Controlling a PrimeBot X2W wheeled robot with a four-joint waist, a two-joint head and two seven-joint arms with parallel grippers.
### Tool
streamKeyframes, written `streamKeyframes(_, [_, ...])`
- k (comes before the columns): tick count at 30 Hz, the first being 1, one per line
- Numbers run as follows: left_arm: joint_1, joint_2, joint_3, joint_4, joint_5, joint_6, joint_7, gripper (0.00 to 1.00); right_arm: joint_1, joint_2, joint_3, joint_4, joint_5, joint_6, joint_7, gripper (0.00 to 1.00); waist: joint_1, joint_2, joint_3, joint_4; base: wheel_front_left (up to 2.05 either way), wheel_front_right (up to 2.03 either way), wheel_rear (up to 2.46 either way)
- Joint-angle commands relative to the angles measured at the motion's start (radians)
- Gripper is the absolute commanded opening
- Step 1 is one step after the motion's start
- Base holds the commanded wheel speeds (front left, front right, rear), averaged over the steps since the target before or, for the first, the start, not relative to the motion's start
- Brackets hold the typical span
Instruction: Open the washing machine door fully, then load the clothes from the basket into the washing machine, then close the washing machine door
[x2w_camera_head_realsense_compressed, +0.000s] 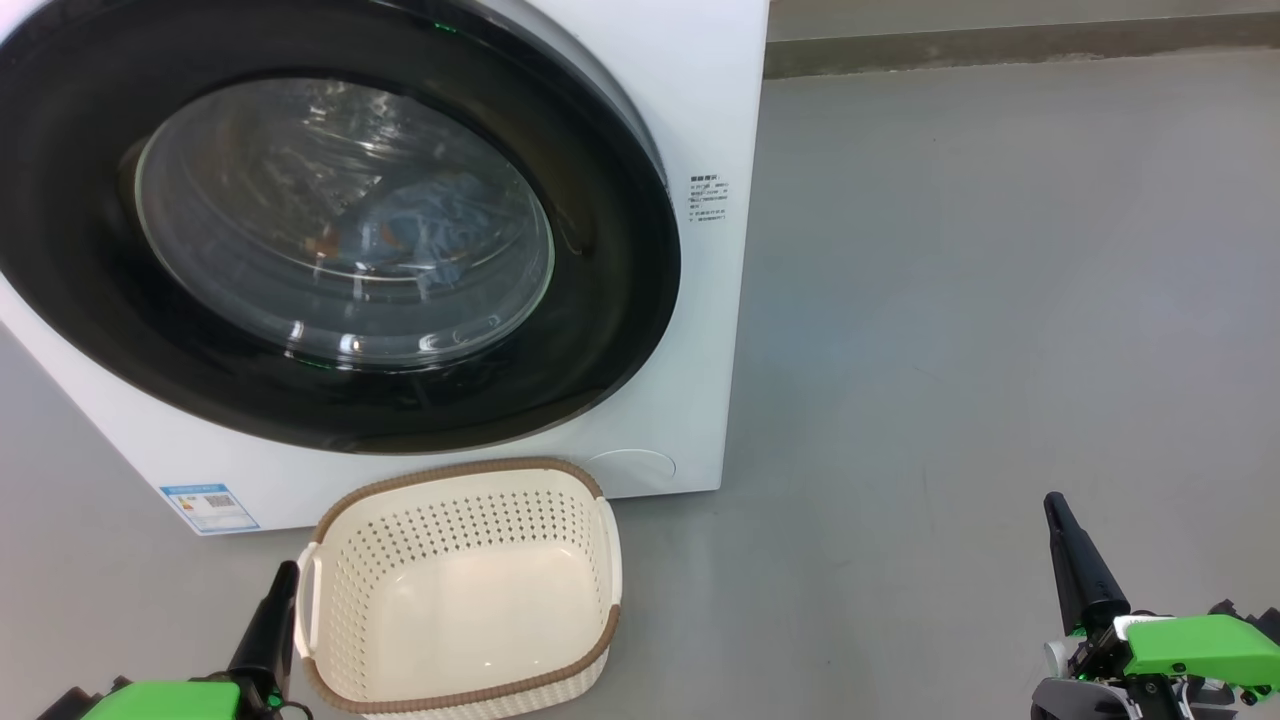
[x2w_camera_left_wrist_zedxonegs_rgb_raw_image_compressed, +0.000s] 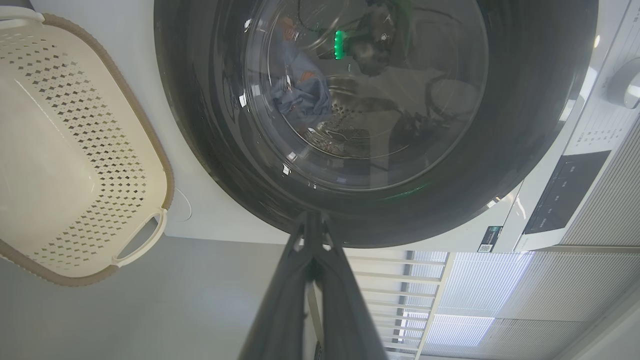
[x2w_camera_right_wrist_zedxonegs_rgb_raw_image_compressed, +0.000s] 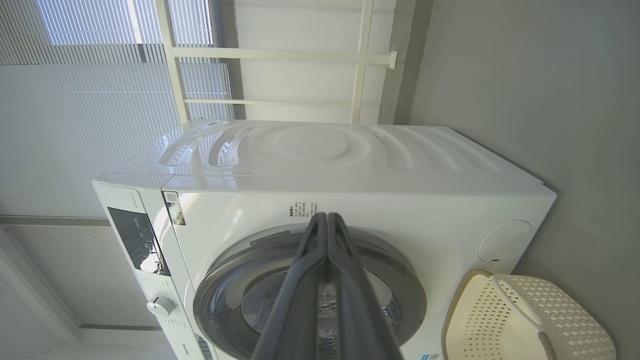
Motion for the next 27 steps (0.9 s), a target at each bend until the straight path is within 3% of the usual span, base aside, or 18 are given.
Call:
streamKeyframes(1, [-0.041,0.010,0.035,-0.020,-0.009,-0.003,0.006,0.00,-0.010,-0.003,0.023,-0.031,0.010,0.002,0.008,0.00,0.0000,-0.0001,0.000,0.000,0.00,0.00,0.00])
streamKeyframes(27, [-0.041,0.010,0.035,-0.020,-0.009,-0.003,0.006,0.00,-0.010,-0.003,0.023,-0.031,0.010,0.002,0.009,0.00,0.0000,-0.0001,0.000,0.000,0.00,0.00,0.00])
